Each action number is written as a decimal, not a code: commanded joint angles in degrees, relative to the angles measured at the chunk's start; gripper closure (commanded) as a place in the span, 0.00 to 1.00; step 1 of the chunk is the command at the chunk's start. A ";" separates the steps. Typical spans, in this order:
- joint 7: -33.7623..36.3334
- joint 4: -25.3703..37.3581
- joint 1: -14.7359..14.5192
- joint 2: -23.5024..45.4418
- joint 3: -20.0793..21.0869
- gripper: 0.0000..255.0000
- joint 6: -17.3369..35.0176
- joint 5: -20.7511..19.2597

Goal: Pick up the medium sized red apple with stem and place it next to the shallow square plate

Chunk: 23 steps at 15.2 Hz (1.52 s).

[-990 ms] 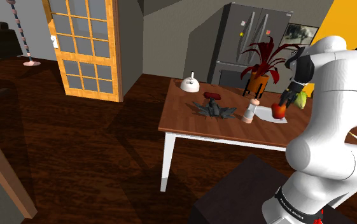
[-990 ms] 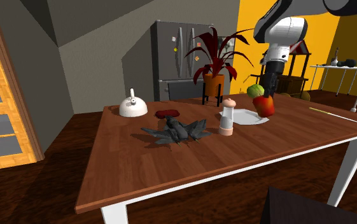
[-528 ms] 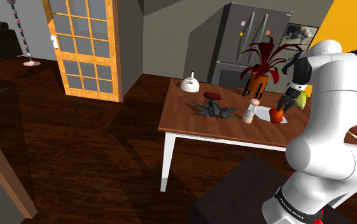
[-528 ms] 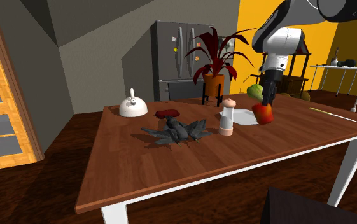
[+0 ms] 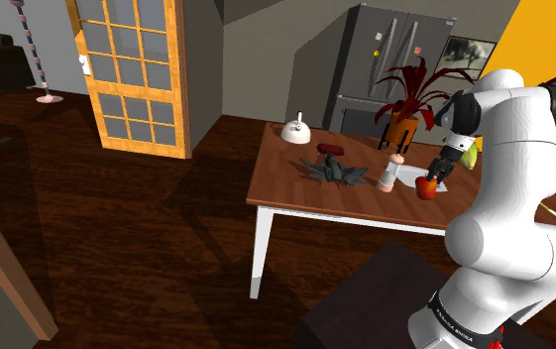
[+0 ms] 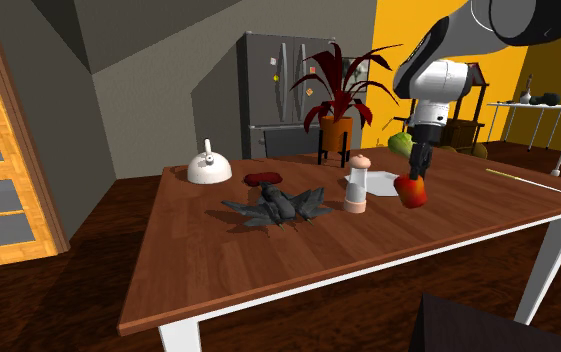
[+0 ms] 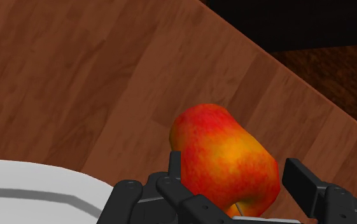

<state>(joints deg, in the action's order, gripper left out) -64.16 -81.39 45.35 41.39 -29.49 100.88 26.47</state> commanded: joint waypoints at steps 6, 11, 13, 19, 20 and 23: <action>-0.69 -0.62 0.30 2.23 0.70 1.00 2.69 0.99; -0.69 -0.62 0.30 2.23 0.70 1.00 2.68 0.99; -0.69 -0.62 0.30 2.23 0.70 0.00 2.68 0.99; -0.39 0.92 0.66 1.98 0.50 0.00 0.99 0.65; -0.08 2.58 1.07 1.80 0.33 0.00 -0.74 0.35; 0.48 5.92 1.93 1.70 0.11 0.00 -3.97 -0.09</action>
<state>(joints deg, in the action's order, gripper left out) -63.76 -75.95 47.15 43.28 -29.28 97.62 26.54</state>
